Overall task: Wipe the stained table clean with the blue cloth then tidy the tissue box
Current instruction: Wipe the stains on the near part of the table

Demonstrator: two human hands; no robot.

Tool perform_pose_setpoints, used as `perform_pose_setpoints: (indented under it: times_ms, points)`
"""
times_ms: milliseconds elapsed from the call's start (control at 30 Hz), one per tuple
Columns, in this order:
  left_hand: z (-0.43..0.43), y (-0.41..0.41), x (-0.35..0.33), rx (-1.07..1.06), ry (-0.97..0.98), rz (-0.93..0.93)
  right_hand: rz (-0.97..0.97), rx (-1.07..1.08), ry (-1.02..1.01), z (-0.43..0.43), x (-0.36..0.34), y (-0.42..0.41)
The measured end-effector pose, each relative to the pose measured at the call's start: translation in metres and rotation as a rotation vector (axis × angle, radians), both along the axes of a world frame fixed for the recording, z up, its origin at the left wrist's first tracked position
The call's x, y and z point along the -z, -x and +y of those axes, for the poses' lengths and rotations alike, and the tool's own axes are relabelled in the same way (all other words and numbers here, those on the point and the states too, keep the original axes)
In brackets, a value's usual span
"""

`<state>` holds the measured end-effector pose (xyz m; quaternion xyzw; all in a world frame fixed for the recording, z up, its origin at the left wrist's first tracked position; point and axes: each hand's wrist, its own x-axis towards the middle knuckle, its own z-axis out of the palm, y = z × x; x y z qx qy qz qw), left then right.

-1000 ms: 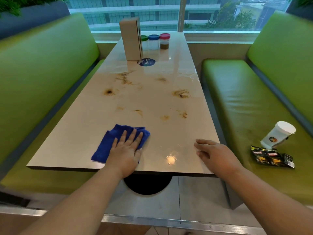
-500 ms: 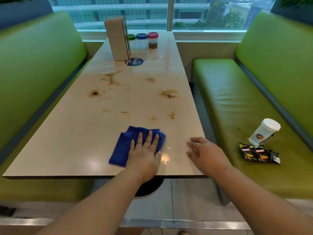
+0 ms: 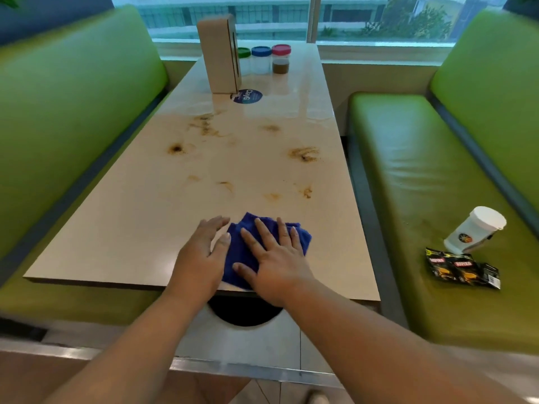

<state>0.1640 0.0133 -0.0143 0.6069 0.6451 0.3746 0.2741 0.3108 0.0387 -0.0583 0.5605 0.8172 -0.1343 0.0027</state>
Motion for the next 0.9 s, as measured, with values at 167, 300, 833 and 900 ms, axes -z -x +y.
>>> perform_pose_setpoints:
  times_ms: [167,300,833,900]
  points:
    - [-0.016,0.017,0.006,-0.068,0.028,0.024,-0.109,0.105,0.029,0.02,0.002,-0.039]
    - [-0.021,0.018,0.012,-0.058,0.041,0.047,-0.084,0.023,0.038,0.011,-0.004,-0.027]
    - [-0.016,0.022,0.018,0.041,0.083,0.014,-0.006,-0.06,-0.001,-0.012,-0.002,-0.105]
    - [-0.017,0.024,0.018,0.044,0.077,0.021,-0.05,0.093,0.016,0.011,0.0,-0.12]
